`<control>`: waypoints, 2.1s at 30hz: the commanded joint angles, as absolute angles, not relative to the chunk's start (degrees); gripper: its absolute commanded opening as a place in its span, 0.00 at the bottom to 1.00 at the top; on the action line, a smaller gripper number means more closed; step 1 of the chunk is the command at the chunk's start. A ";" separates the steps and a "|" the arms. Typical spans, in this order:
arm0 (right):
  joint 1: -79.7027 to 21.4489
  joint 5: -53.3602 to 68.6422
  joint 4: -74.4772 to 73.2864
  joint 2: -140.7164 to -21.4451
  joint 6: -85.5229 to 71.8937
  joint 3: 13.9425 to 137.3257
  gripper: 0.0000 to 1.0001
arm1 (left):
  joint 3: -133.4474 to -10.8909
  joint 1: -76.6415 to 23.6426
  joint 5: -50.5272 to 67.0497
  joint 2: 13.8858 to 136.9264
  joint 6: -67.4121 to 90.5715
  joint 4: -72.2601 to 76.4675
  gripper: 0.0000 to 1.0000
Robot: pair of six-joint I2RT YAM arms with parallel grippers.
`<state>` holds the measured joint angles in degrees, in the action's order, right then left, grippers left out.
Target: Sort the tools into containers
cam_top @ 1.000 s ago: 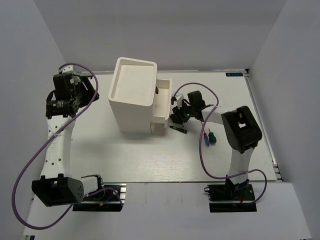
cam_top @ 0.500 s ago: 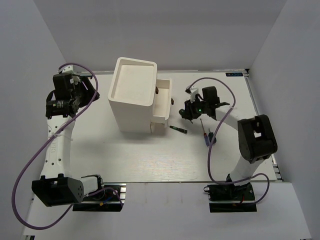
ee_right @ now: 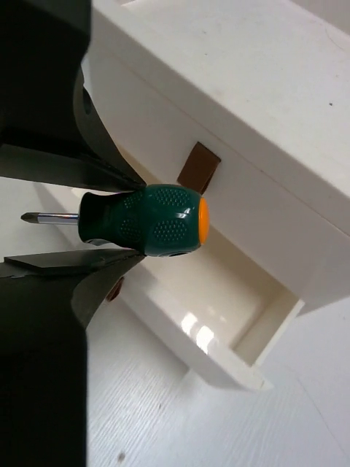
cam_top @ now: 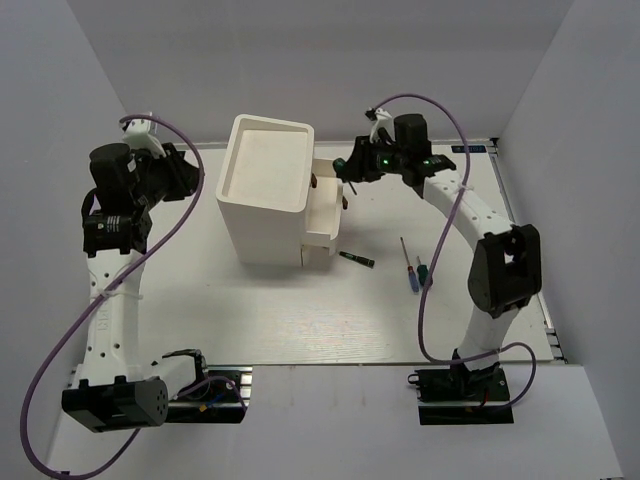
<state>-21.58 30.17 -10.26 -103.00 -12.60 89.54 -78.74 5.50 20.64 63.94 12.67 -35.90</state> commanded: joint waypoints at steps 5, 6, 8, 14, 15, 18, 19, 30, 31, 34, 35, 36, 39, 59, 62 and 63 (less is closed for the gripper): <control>-25.22 25.85 -17.66 -111.35 -21.01 97.46 0.00 | -80.33 4.84 31.28 63.19 12.48 -32.43 0.56; -25.49 25.84 -17.93 -111.88 -20.92 97.91 0.00 | -80.94 4.83 32.33 63.98 12.48 -31.82 0.56; -25.93 26.10 -19.24 -112.76 -19.96 99.40 0.24 | -81.74 4.31 34.27 64.59 12.48 -31.29 0.58; -25.14 30.84 -17.84 -106.81 -16.17 97.82 0.47 | -84.02 2.46 37.27 67.15 13.00 -29.44 0.33; -25.05 31.46 -18.10 -105.74 -14.95 97.13 0.49 | -84.72 1.85 38.05 68.11 13.01 -28.83 0.28; -24.26 29.99 -18.90 -100.38 -8.64 92.67 0.73 | -86.21 0.27 38.58 70.39 13.01 -28.30 0.23; -23.47 29.80 -18.72 -97.93 -7.40 91.51 0.75 | -86.22 -0.78 38.58 71.44 13.01 -27.78 0.21; -14.77 5.81 -40.44 -85.59 15.11 71.29 0.00 | -91.58 -10.10 32.96 77.69 7.29 -32.78 0.00; -14.07 5.28 -42.26 -86.04 15.99 69.63 0.00 | -91.58 -10.63 32.00 77.70 6.77 -33.48 0.00; -11.43 5.88 -45.52 -86.57 16.44 64.45 0.38 | -88.87 -12.03 29.89 76.99 6.77 -33.49 0.33; -11.25 5.98 -44.83 -86.57 16.35 62.94 0.44 | -88.25 -12.56 29.88 76.12 7.38 -32.70 0.44; -11.25 5.98 -44.65 -86.75 16.09 62.23 0.51 | -87.72 -12.57 29.88 75.42 7.38 -32.70 0.52; -11.08 5.10 -44.56 -88.85 15.03 61.35 0.58 | -87.10 -13.18 28.83 74.71 7.91 -32.70 0.63; -10.02 5.36 -42.27 -96.42 16.25 60.38 0.06 | -84.64 -16.61 23.73 72.42 9.05 -34.11 0.59; -8.97 5.71 -42.54 -95.36 18.10 59.94 0.00 | -84.02 -17.23 23.73 72.42 10.28 -32.70 0.58; -8.62 6.76 -42.28 -94.32 18.28 60.99 0.00 | -84.02 -17.75 24.25 72.42 10.28 -32.70 0.57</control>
<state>-9.89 6.20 -43.24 -97.38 15.59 60.84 -84.44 -16.71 24.23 74.46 9.50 -34.09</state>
